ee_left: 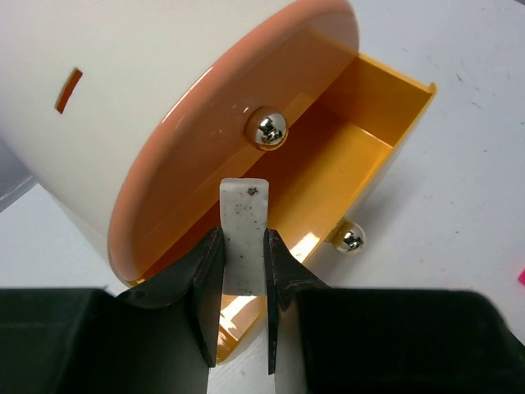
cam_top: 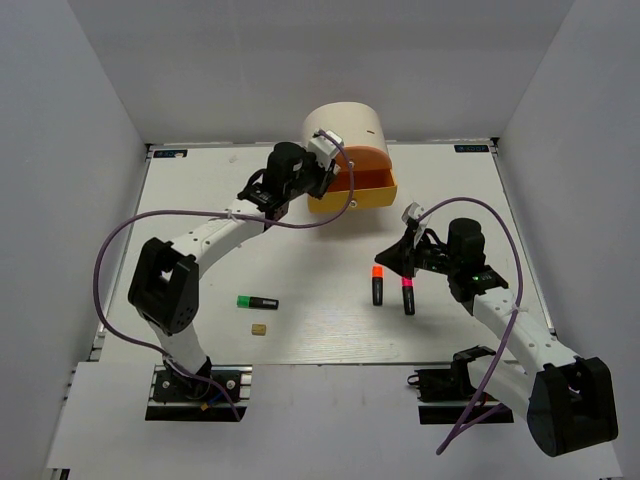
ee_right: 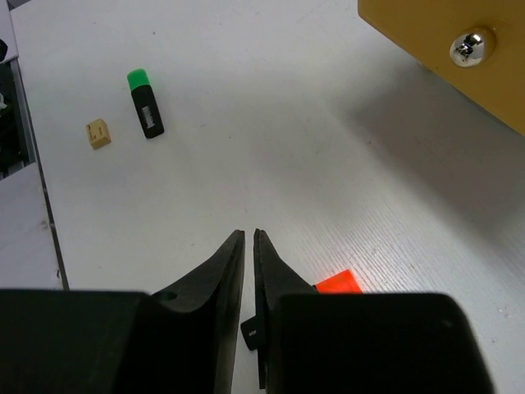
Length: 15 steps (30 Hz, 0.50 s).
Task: Sort the stationery into containers
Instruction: Place the stationery in the drawer, then pick up the stationery from the center of the board.
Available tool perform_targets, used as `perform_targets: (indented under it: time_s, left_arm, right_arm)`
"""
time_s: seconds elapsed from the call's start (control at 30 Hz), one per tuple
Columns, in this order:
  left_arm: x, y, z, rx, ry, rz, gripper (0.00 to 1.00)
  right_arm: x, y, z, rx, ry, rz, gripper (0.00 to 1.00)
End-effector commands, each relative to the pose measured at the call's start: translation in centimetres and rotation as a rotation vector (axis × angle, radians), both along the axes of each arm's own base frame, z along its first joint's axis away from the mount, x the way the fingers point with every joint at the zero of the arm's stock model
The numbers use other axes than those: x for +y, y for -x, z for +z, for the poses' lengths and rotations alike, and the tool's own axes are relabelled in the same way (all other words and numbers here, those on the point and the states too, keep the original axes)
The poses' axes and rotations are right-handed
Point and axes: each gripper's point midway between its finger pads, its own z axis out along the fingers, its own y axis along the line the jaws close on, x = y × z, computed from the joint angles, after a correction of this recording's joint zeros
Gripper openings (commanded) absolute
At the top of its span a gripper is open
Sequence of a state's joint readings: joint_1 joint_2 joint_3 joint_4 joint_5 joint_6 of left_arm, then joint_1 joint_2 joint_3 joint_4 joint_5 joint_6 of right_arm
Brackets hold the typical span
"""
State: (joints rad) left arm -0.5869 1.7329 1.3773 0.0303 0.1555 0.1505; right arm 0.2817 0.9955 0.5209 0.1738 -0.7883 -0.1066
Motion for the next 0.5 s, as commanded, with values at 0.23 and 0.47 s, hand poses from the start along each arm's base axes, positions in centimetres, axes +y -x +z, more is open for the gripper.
perform_targets:
  time_s: [0.23,0.47]
  left_arm:
    - [0.6,-2.2,3.8,-0.100,0.018,0.099,0.51]
    - [0.8,-0.8,8.6,-0.129,0.120,0.093,0.69]
  right_arm:
    - [-0.1,-0.1,0.7,-0.064,0.009,0.011,0.22]
    - [0.0,0.2,0.8,-0.097,0.023,0.057,0.32]
